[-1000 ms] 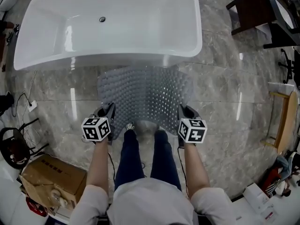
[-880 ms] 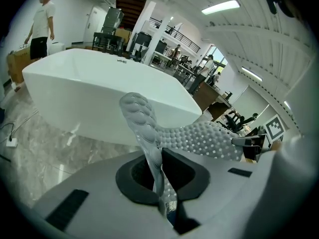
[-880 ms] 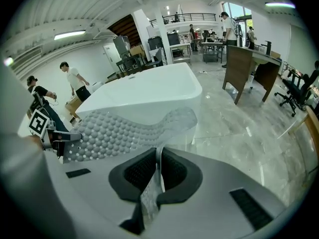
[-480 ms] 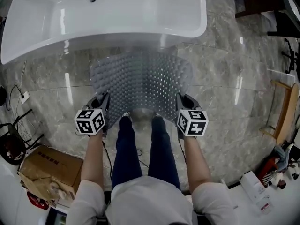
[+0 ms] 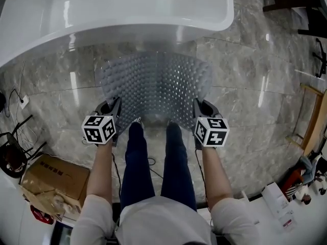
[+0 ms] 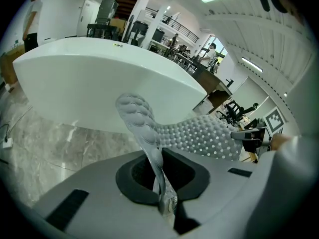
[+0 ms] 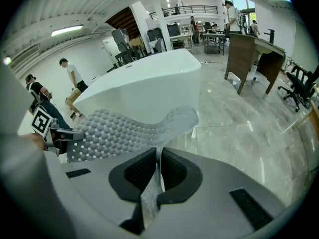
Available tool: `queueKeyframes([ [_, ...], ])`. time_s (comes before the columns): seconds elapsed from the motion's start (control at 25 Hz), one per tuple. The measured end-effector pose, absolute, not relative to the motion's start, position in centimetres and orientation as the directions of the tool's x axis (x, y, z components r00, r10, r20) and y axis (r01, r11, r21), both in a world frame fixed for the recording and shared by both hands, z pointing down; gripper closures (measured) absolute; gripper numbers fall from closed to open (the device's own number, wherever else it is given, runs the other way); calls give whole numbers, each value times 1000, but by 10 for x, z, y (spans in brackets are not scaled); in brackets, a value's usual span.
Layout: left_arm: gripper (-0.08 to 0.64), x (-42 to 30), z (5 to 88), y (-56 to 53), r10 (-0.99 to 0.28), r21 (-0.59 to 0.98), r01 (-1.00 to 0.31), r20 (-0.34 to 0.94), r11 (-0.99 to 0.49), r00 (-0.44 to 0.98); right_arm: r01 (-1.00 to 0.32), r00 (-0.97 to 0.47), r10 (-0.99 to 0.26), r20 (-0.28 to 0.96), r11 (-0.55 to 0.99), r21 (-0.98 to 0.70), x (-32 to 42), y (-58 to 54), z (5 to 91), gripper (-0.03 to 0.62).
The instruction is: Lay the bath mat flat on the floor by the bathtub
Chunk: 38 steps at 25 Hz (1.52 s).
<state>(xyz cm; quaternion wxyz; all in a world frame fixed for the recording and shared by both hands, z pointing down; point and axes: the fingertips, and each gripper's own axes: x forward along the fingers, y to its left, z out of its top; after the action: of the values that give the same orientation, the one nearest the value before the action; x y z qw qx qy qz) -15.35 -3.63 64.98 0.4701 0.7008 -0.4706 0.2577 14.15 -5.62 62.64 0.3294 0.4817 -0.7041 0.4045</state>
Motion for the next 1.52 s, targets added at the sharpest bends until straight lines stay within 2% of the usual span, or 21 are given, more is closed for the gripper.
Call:
queueKeyframes([
  [1.52,515,-135,826,-66,-348,383,-906,836,-180,423,-959,-267,-370,890,189,-210,169,-81,814,552],
])
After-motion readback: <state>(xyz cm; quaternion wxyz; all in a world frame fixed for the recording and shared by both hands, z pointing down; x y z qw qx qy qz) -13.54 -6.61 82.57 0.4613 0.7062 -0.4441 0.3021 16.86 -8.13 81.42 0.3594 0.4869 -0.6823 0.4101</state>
